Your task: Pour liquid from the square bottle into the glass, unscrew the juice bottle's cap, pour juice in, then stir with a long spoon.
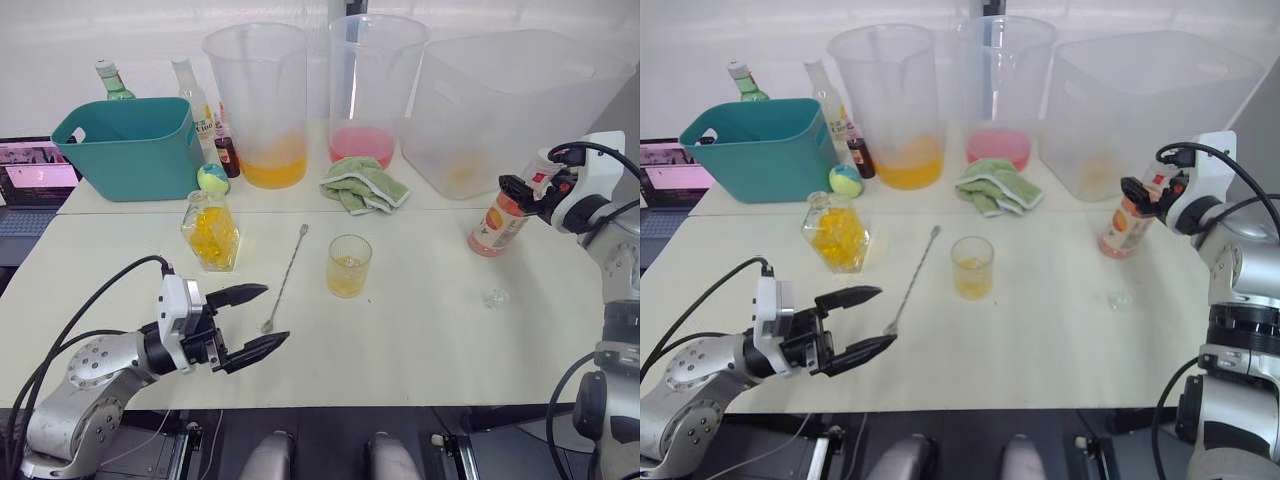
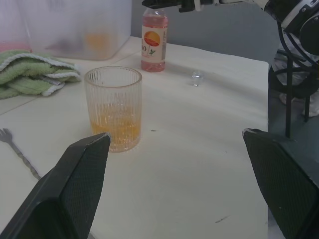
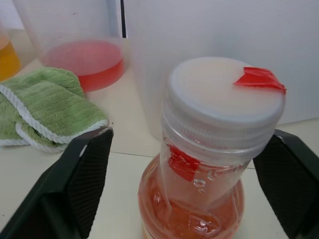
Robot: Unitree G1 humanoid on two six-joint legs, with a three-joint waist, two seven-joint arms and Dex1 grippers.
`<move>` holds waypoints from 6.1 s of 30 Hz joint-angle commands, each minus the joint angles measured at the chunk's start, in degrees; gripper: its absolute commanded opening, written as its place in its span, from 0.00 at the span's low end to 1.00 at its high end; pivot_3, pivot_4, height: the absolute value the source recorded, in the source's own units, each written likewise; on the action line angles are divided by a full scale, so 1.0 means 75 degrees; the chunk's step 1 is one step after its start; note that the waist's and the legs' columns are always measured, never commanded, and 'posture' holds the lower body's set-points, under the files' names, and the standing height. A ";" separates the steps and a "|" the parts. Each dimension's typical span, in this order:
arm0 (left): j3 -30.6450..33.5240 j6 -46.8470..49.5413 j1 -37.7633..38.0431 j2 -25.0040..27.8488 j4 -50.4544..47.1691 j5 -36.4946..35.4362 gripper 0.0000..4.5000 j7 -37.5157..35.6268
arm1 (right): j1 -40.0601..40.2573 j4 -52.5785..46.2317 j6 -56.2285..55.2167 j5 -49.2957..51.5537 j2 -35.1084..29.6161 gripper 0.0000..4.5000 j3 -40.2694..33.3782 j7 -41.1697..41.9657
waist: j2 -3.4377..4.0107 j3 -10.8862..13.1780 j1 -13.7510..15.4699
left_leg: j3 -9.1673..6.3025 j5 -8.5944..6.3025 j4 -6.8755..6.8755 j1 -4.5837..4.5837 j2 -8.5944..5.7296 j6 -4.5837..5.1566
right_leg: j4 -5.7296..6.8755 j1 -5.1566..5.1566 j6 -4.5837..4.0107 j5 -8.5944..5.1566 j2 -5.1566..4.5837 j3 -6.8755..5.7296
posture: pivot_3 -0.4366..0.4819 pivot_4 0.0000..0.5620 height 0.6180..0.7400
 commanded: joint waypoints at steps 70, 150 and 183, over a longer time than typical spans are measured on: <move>0.0814 -0.0318 -0.0707 0.1039 0.0444 -0.0029 1.00 -0.1541 | 0.3731 -0.8410 0.0522 0.3554 0.0325 0.45 0.2085 0.0795 | 0.0014 0.0024 0.0011 | -0.0012 -0.0001 0.0002 0.0003 0.0040 0.0002 | -0.0006 -0.0003 -0.0013 0.0008 0.0040 -0.0009 | 0.48 0.27 0.98; 0.0055 -0.0777 -0.1545 0.1382 0.1503 0.0511 1.00 -0.2490 | 0.2679 -0.6881 0.1333 0.4502 0.1033 0.99 0.2260 0.2762 | 0.0011 0.0025 -0.0034 | -0.0010 -0.0012 -0.0007 0.0010 0.0073 -0.0017 | 0.0001 -0.0014 -0.0042 0.0025 0.0078 -0.0012 | 0.48 0.27 0.98; 0.0245 -0.0439 -0.1308 0.1622 0.1001 0.0370 1.00 -0.2315 | 0.0649 -0.4036 -0.0439 0.2625 0.1664 0.27 0.3052 0.6335 | 0.0011 0.0025 -0.0150 | -0.0016 -0.0014 -0.0007 -0.0035 0.0075 -0.0022 | 0.0016 -0.0081 -0.0045 0.0027 0.0079 0.0001 | 0.48 0.27 0.98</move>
